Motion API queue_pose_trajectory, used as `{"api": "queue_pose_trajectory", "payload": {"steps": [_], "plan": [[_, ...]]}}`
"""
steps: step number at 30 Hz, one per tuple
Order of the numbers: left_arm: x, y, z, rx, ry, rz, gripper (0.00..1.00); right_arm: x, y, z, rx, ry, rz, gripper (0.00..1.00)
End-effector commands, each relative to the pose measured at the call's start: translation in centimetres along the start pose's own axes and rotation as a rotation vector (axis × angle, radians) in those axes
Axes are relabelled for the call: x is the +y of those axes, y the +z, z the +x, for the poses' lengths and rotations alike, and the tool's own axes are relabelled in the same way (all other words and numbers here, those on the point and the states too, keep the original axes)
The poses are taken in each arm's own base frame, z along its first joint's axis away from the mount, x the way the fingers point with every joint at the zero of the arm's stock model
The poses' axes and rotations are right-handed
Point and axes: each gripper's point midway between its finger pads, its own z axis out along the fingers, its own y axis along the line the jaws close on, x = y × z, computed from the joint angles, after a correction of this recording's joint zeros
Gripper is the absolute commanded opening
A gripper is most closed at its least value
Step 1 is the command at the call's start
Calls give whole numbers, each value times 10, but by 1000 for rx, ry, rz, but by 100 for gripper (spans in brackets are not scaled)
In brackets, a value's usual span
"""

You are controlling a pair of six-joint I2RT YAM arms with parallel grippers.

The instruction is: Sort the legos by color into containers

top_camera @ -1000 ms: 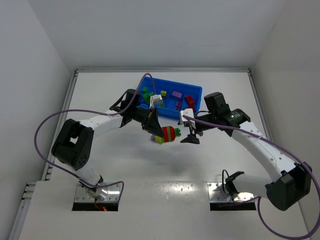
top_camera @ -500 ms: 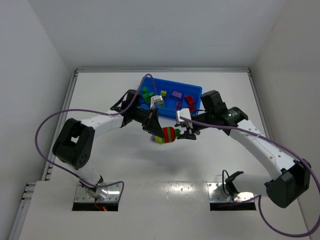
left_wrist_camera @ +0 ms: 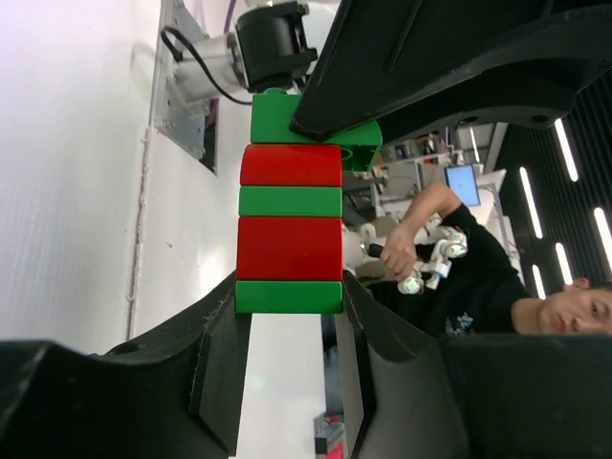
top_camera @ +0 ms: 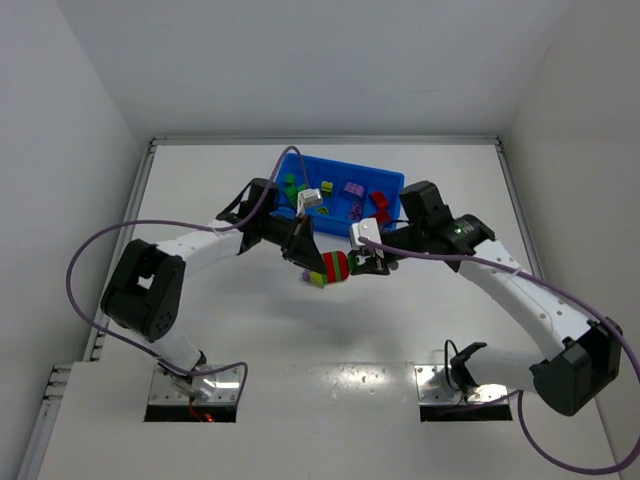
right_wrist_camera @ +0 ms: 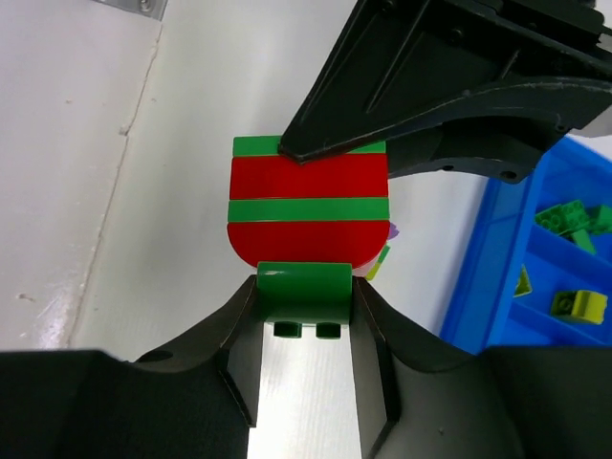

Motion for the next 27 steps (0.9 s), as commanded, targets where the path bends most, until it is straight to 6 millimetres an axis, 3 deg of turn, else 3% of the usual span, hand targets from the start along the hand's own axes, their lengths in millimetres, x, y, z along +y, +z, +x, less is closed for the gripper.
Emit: {"api": "queue_pose_trajectory", "payload": {"steps": [1,9,12,14,15,16,17,18,19,21,22,23,24,26,27], "plan": [[-37,-19,16,44,138,115,0,-6,-8,1,16,-24,46,6],[-31,-38,17,-43,147,59,0,-13,-23,11,65,-29,99,5],[-28,-53,5,-145,206,-35,0,-28,-27,7,43,29,169,5],[-29,-77,-5,-258,268,-148,0,-58,-30,1,2,60,268,5],[-21,-89,-11,-320,283,-238,0,-68,-25,0,-21,169,299,5],[-20,-98,-14,-359,301,-292,0,-93,-27,-15,-79,151,366,5],[-18,-114,-16,-412,311,-356,0,-107,-26,-19,-102,190,400,5],[-27,-121,-17,-448,359,-402,0,-120,-23,-22,-125,232,421,5],[-23,-129,-18,-484,362,-460,0,-144,-14,-25,-156,326,432,5],[-23,-143,-17,-530,390,-543,0,-168,3,-26,-169,427,409,5],[-29,-146,-18,-552,423,-588,0,-194,0,-49,-219,469,424,5],[-29,-152,-18,-571,429,-620,0,-209,26,-23,-196,557,398,5],[-29,-157,-17,-587,433,-646,0,-224,31,-21,-208,583,421,4],[-32,-161,-16,-605,441,-670,0,-253,42,-38,-262,558,472,4],[-32,-168,-19,-621,442,-697,0,-260,62,-18,-234,596,470,4]]}}
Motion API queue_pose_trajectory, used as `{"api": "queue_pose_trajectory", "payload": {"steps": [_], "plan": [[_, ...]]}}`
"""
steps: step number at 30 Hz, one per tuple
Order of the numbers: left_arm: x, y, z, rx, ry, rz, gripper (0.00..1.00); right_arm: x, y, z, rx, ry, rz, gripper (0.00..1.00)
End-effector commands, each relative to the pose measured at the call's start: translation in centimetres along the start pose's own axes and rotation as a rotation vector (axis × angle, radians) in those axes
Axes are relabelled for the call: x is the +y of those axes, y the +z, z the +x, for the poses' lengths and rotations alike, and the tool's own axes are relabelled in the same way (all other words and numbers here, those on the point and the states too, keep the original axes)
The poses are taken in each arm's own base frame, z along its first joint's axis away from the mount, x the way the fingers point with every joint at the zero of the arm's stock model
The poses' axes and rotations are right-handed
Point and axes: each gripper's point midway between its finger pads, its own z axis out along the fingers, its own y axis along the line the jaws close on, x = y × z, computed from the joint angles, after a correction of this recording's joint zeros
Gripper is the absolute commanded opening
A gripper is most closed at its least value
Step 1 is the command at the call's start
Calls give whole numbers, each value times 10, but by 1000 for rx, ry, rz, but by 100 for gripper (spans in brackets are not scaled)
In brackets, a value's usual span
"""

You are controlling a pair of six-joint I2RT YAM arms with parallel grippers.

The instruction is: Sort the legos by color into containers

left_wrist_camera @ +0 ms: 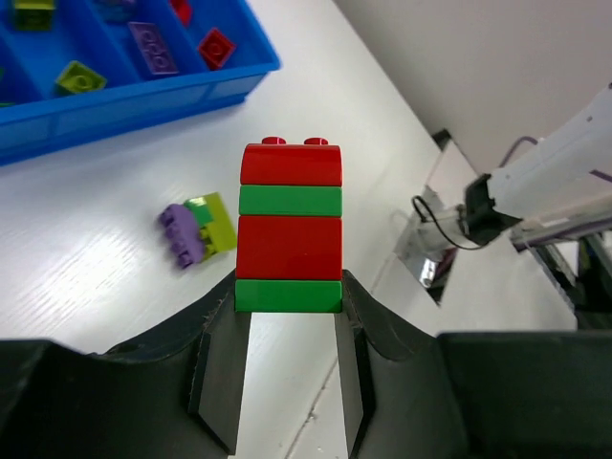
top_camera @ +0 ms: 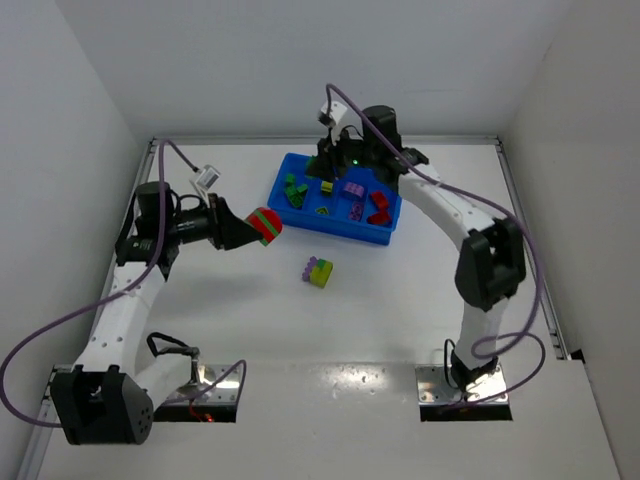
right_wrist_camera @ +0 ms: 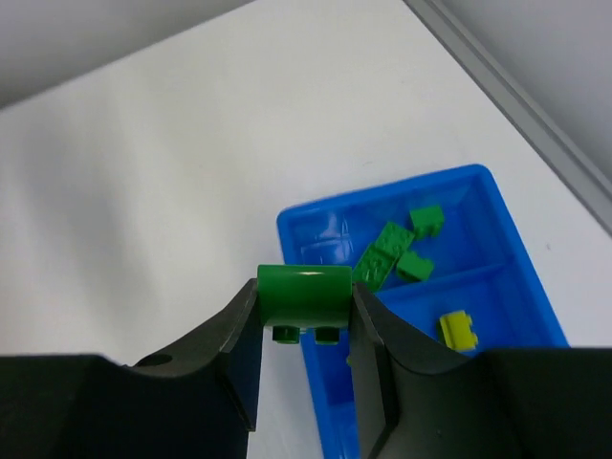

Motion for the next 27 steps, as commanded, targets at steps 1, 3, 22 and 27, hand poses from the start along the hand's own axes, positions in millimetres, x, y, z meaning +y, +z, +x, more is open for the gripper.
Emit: {"api": "queue_pose_trajectory", "payload": {"steps": [1,3,22,27], "plan": [[22,-11,-5,-29,29,-130,0,-17,37,-33,-100,103,56,4],[23,-14,-6,-28,30,-141,0,-20,65,-19,-77,111,52,4],[48,-21,-17,-16,-40,-141,0,-55,143,78,53,112,100,25],[46,-18,-13,-1,-57,-103,0,-41,135,64,35,97,39,77]]}}
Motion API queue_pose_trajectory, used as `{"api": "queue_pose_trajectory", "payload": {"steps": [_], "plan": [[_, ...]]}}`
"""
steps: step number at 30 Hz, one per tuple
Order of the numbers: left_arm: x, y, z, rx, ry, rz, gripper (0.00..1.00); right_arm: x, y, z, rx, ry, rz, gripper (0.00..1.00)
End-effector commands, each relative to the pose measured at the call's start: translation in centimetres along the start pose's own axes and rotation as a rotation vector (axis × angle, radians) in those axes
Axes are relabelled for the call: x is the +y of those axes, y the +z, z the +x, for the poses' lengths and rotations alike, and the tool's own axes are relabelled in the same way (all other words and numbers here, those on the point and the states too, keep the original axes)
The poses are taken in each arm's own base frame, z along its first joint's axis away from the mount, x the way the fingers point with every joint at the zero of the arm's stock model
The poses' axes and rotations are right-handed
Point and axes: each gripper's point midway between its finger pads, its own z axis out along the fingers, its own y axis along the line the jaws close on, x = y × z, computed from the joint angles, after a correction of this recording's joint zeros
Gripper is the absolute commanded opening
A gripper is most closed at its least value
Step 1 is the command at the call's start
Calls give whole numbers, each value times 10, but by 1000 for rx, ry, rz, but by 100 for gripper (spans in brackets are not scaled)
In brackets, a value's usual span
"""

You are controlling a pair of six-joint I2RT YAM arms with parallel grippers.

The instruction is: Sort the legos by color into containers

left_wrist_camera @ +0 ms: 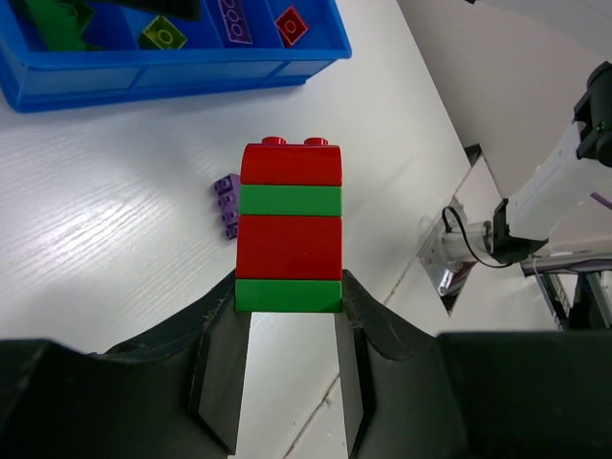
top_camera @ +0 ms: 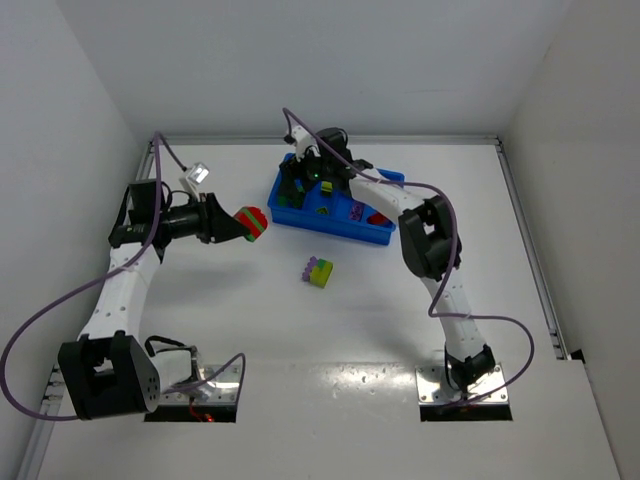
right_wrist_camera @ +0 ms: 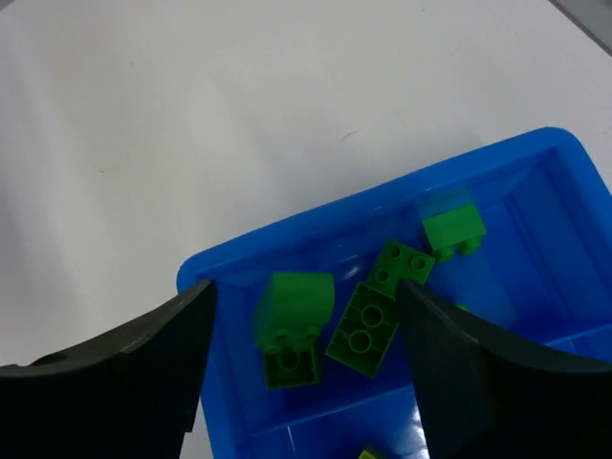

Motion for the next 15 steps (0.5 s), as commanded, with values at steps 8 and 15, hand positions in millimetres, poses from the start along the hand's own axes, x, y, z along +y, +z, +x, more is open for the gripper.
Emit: {"api": "queue_pose_trajectory", "payload": {"steps": [8,15], "plan": [[-30,-5,-5,6,82,190,0,61,-110,-84,-133,-54,-259,83],[-44,1,8,62,55,376,0,110,-241,-75,-126,4,-516,83]]}}
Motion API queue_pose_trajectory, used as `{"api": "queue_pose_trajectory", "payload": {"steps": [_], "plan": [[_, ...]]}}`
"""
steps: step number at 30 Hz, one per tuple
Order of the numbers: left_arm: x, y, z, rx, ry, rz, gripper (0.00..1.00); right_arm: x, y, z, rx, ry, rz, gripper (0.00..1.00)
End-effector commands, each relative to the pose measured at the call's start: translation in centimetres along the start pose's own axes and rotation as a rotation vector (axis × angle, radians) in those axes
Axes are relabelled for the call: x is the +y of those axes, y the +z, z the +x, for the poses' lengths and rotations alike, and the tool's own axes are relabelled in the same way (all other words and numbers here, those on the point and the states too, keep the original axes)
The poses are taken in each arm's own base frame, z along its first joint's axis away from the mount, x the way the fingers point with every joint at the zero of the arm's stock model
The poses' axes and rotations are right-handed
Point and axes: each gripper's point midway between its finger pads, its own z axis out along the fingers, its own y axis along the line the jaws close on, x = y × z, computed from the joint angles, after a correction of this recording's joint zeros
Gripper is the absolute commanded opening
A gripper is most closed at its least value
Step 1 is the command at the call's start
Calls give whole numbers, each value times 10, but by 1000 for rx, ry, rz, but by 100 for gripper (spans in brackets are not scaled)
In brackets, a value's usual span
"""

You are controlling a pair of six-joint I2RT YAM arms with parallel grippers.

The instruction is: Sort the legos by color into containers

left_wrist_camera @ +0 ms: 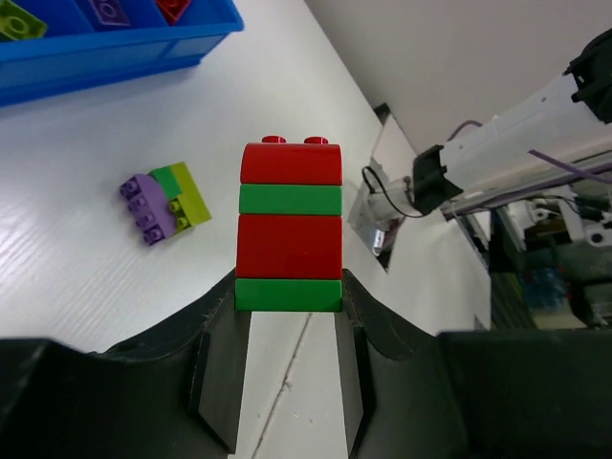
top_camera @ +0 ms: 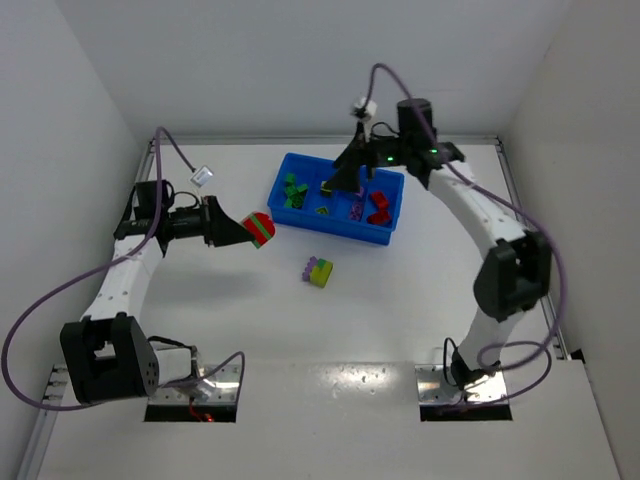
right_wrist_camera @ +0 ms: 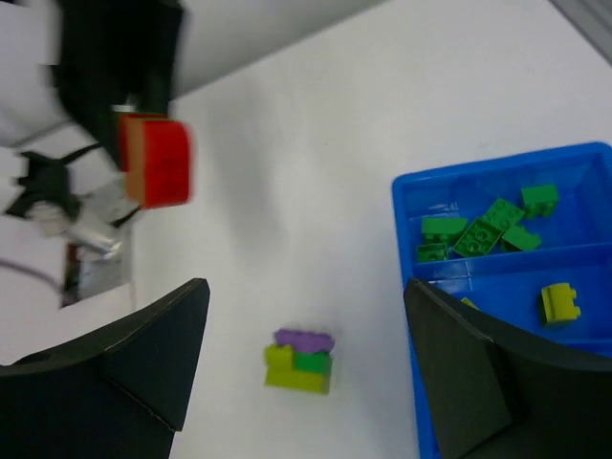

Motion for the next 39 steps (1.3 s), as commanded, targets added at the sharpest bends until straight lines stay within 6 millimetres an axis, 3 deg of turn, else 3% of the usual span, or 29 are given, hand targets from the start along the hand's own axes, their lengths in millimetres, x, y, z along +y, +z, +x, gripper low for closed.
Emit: {"api": "queue_pose_trajectory", "payload": {"steps": [1,4,8,14,22,29,34,39], "plan": [[-21,5,-3,22,62,159,0,69,-49,-12,-40,33,-243,83],[-31,17,4,70,52,240,0,103,-61,-10,-47,172,-364,83],[-48,30,4,118,82,302,0,128,-52,12,-30,251,-454,83],[-66,45,10,174,114,358,0,136,-38,26,20,316,-501,83],[-66,62,20,227,106,359,0,150,-17,24,60,342,-560,83],[-67,67,23,240,111,355,0,162,-3,29,89,355,-601,82],[-65,67,23,238,122,344,0,162,2,33,98,363,-600,65],[-63,68,24,239,123,334,0,164,5,40,110,378,-596,37]]}}
